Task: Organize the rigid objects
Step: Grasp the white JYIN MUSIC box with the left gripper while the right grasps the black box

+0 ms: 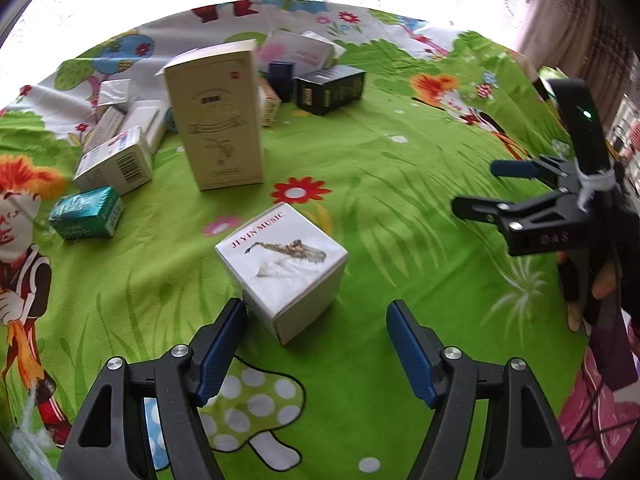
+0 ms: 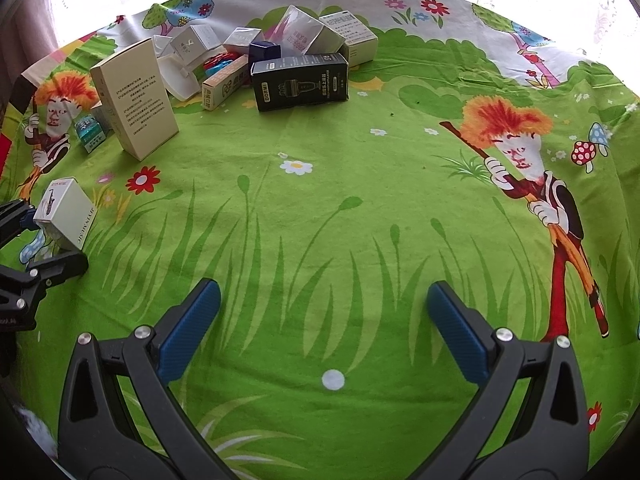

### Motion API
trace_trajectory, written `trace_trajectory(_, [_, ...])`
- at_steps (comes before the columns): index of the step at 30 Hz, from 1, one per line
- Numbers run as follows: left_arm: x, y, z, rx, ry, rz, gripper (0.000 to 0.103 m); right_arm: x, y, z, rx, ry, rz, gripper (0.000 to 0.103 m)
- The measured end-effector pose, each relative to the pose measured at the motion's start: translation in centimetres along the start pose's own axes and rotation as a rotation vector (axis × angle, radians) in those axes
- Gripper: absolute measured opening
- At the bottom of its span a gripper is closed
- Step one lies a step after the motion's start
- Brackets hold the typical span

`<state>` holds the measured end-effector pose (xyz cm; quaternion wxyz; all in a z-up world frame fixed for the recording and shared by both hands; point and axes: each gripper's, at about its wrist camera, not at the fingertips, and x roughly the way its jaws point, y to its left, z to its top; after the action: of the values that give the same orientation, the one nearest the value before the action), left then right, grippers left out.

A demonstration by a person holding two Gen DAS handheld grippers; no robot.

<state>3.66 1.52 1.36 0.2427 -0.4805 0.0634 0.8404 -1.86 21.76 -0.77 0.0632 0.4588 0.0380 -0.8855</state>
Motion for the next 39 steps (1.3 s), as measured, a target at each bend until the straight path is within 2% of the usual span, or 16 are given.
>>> trace_trajectory(3, [-1.7, -0.8, -1.6, 0.02, -0.065, -0.123, 0.073, 0.0, 0.0, 0.0, 0.001, -0.001, -0.001, 0.103])
trace_trajectory(6, [-2.6, 0.2, -1.9, -0.062, -0.133, -0.171, 0.073, 0.0, 0.0, 0.0, 0.003, -0.003, -0.003, 0.103])
trace_trajectory(7, [-3.0, 0.9, -1.9, -0.109, -0.155, -0.163, 0.073, 0.0, 0.0, 0.0, 0.003, -0.003, -0.003, 0.103])
trace_trajectory(8, [-2.9, 1.5, -1.5, -0.135, -0.157, -0.113, 0.073, 0.0, 0.0, 0.0, 0.004, -0.004, -0.003, 0.103])
trace_trajectory(10, [-2.4, 2.2, -0.5, -0.162, -0.131, -0.05, 0.073, 0.0, 0.1, -0.1, 0.005, -0.004, -0.003, 0.103])
trace_trajectory(12, [-1.4, 2.1, 0.6, -0.133, -0.119, -0.045, 0.073, -0.1, 0.1, -0.1, 0.004, -0.004, -0.003, 0.103])
trace_trajectory(14, [-0.2, 1.5, 1.4, -0.091, -0.105, -0.005, 0.073, 0.0, 0.1, -0.1, 0.005, -0.004, -0.003, 0.103])
trace_trajectory(15, [0.4, 1.2, 1.7, -0.072, -0.092, 0.02, 0.068, 0.0, 0.1, -0.1, 0.004, -0.004, -0.004, 0.103])
trace_trajectory(17, [1.3, 0.7, 1.6, -0.021, -0.074, 0.051, 0.048, 0.0, 0.0, -0.1, 0.003, -0.002, -0.002, 0.103])
trace_trajectory(20, [0.8, -0.3, 0.7, 0.021, -0.119, 0.07, 0.048, -0.1, -0.2, 0.2, -0.011, 0.017, 0.027, 0.103])
trace_trajectory(23, [-0.1, 0.2, 0.1, -0.042, -0.153, 0.107, 0.047, 0.1, -0.7, 1.5, -0.032, 0.007, 0.113, 0.095])
trace_trajectory(26, [-0.5, 1.6, 0.2, -0.139, -0.174, 0.144, 0.047, 1.9, -1.1, 4.3, -0.033, 0.02, 0.089, 0.095])
trace_trajectory(29, [-0.7, 2.9, 0.0, -0.234, -0.182, 0.181, 0.047, 4.2, -1.9, 7.4, 0.098, 0.058, 0.14, 0.093])
trace_trajectory(33, [-0.5, 4.1, -0.1, -0.302, -0.186, 0.166, 0.048, 5.5, -2.4, 10.1, 0.42, 0.066, 0.199, 0.092])
trace_trajectory(37, [-0.4, 4.2, -0.2, -0.309, -0.197, 0.155, 0.048, 7.1, -2.5, 12.5, 0.691, 0.046, 0.15, 0.092])
trace_trajectory(39, [-0.4, 4.3, -0.3, -0.311, -0.203, 0.149, 0.048, 8.0, -2.1, 13.6, 0.777, 0.052, 0.116, 0.092])
